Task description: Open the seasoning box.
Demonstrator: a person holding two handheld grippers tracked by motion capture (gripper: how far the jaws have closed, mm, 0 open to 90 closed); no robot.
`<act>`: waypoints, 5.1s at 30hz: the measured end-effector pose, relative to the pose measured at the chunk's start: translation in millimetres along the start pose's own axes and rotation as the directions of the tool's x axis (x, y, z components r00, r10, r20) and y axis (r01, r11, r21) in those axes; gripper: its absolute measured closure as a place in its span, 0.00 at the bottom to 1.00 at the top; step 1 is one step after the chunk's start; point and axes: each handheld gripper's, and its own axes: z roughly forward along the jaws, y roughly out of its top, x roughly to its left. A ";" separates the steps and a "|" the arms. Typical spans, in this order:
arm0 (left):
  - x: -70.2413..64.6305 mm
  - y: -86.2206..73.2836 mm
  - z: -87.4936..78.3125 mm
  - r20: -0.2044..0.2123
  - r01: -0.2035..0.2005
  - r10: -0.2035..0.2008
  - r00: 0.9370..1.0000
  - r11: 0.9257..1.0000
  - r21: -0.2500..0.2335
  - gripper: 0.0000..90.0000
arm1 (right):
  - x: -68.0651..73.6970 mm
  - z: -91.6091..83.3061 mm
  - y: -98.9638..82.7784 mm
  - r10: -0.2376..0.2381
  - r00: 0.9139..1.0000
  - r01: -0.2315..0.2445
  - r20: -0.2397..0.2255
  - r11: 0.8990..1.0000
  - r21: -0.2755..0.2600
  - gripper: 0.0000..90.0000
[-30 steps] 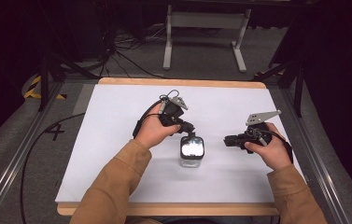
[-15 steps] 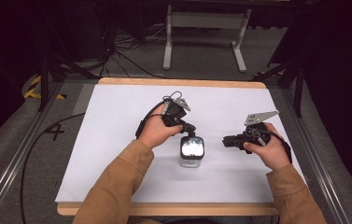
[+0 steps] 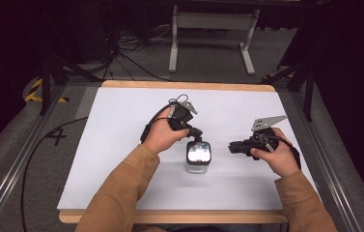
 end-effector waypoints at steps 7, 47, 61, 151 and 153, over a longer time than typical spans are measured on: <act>0.5 0.9 0.4 0.003 0.017 -0.017 1.000 1.000 0.006 1.00 | 5.2 4.0 2.0 -0.020 1.000 0.020 -0.008 1.000 0.013 0.90; 4.7 2.5 1.2 0.016 0.060 -0.060 0.998 0.998 0.017 1.00 | 34.9 23.1 10.6 -0.122 0.988 0.131 -0.094 0.986 0.099 0.98; 4.4 3.5 1.6 0.009 0.057 -0.057 0.998 0.998 0.023 1.00 | 45.1 33.8 12.5 -0.144 0.981 0.158 -0.131 0.982 0.102 0.99; -75.7 -79.5 -9.4 -0.080 0.007 -0.025 0.996 0.977 -0.214 1.00 | 39.0 27.2 29.2 -0.112 0.991 0.128 0.073 0.954 -0.271 1.00; -76.2 -79.7 -9.1 -0.083 0.005 -0.024 0.996 0.976 -0.217 1.00 | 37.9 27.7 30.1 -0.111 0.990 0.131 0.087 0.952 -0.277 1.00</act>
